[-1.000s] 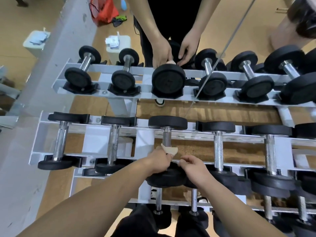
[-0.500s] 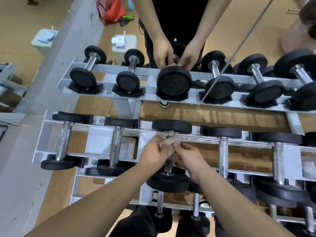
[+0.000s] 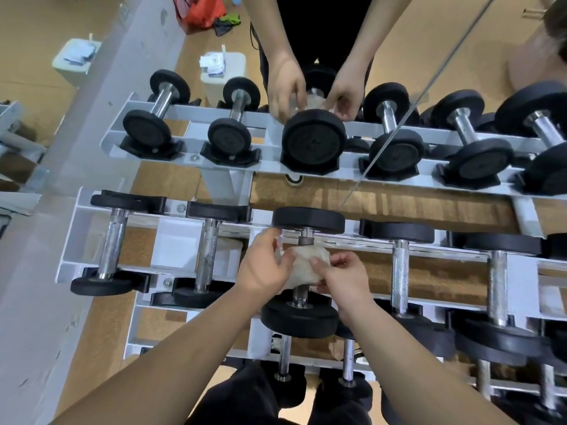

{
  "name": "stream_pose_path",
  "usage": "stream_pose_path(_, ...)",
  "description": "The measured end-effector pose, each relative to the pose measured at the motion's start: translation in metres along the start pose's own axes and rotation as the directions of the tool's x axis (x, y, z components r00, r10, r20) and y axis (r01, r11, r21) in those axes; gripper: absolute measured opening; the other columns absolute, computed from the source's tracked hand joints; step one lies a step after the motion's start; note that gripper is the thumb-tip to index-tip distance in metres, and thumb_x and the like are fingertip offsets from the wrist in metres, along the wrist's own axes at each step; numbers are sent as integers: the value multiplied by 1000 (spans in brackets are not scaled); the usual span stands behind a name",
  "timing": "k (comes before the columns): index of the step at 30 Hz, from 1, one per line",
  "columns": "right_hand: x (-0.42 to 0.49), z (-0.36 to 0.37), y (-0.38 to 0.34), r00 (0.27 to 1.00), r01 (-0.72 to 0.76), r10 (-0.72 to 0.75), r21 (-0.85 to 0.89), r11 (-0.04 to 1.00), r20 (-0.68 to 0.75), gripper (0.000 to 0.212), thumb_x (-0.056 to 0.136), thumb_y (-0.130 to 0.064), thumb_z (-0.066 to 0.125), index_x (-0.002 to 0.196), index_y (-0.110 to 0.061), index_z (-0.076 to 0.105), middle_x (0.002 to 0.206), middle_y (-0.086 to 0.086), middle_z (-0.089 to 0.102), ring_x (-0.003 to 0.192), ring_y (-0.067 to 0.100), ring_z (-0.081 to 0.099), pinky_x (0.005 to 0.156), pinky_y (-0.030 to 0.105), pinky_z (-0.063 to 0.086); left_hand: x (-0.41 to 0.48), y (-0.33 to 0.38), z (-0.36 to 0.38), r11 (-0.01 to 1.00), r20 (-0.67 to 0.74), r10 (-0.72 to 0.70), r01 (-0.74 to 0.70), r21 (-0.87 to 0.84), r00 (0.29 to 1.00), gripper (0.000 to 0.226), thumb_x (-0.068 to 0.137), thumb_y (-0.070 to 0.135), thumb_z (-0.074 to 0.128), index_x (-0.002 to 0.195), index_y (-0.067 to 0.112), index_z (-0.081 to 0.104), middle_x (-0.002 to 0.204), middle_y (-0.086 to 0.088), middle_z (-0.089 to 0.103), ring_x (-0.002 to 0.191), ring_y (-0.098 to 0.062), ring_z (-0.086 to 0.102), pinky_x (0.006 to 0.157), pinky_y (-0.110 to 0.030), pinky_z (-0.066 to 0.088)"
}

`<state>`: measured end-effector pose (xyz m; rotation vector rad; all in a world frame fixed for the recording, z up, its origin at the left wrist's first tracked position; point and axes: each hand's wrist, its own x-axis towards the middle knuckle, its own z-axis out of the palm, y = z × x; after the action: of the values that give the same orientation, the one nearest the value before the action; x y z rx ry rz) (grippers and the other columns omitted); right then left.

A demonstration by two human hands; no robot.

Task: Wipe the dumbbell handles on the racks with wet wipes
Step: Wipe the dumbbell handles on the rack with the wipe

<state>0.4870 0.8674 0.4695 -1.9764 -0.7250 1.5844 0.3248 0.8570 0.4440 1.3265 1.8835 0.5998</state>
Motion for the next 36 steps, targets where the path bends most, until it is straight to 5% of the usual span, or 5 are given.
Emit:
stream_pose_path(7, -1, -10, 16, 999, 35, -40, -251, 967, -15, 34, 101, -26, 54, 135, -23, 51, 119, -1, 58, 107, 20, 58, 93, 37, 48, -20, 13, 28, 960, 260, -232, 263, -92, 937, 27, 103, 43, 52, 101, 19, 61, 90, 1, 64, 91, -23, 63, 80, -32, 49)
stream_pose_path(12, -5, -16, 30, 1000, 15, -22, -275, 961, -19, 19, 100, -19, 53, 115, -21, 65, 104, 3, 70, 91, 20, 65, 86, 39, 56, 6, 38, 48, 936, 294, -307, 344, -80, 905, 59, 106, 46, 43, 148, 5, 35, 137, -13, 54, 126, -32, 55, 101, -37, 46)
stream_pose_path(17, -7, -25, 32, 1000, 6, 0, -211, 977, 27, 13, 100, -20, 55, 109, -22, 66, 96, 5, 69, 86, 21, 64, 75, 34, 50, 39, 46, 51, 777, 243, -344, 420, -469, 907, 31, 92, 32, 74, 112, 9, 66, 102, -3, 71, 93, -20, 70, 65, -20, 50)
stream_pose_path(29, -10, -26, 29, 996, -56, 70, -221, 974, 58, 15, 100, -18, 55, 99, -22, 69, 101, 8, 72, 91, 23, 65, 75, 33, 49, -1, 2, 39, 942, 552, -324, 315, 113, 769, 53, 90, 52, 67, 124, 19, 45, 113, -5, 64, 104, -22, 63, 96, -42, 51)
stream_pose_path(36, -12, -21, 28, 996, -24, 45, -250, 968, 77, 16, 100, -19, 56, 97, -17, 71, 96, 8, 72, 85, 21, 63, 74, 33, 48, 33, 36, 50, 861, 338, -267, 380, -337, 903, 26, 94, 24, 72, 116, 11, 64, 103, -4, 71, 96, -18, 67, 81, -29, 54)
